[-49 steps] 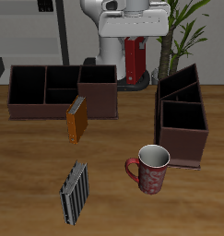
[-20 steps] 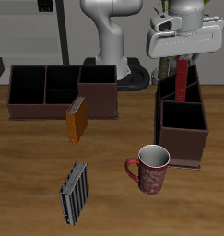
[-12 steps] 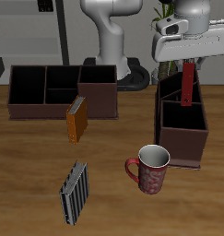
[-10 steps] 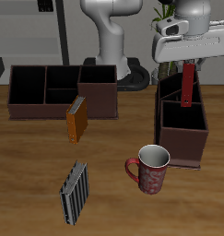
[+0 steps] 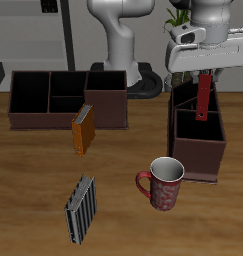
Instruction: Place the red book into the left desk caddy's right compartment
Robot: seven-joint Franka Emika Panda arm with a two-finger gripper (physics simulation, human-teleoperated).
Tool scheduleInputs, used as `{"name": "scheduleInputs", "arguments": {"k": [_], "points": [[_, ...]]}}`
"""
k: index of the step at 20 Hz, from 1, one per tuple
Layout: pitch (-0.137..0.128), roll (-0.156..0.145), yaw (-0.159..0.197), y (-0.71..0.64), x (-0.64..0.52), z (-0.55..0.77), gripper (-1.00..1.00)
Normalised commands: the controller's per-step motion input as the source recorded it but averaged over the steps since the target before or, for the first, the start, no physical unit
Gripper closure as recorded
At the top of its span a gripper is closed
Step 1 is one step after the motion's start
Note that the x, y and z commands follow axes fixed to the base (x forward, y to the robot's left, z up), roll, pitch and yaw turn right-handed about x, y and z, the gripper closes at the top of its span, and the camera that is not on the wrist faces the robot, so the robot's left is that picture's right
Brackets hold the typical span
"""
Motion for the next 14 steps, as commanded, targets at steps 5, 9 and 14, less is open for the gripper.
{"name": "scheduleInputs", "arguments": {"k": [5, 9, 14], "points": [[-0.006, -0.001, -0.003, -0.01, 0.04, 0.01, 1.00], [-0.016, 0.008, 0.005, 0.07, -0.01, 0.03, 1.00], [-0.007, 0.009, 0.014, 0.04, 0.01, -0.06, 1.00]]}}
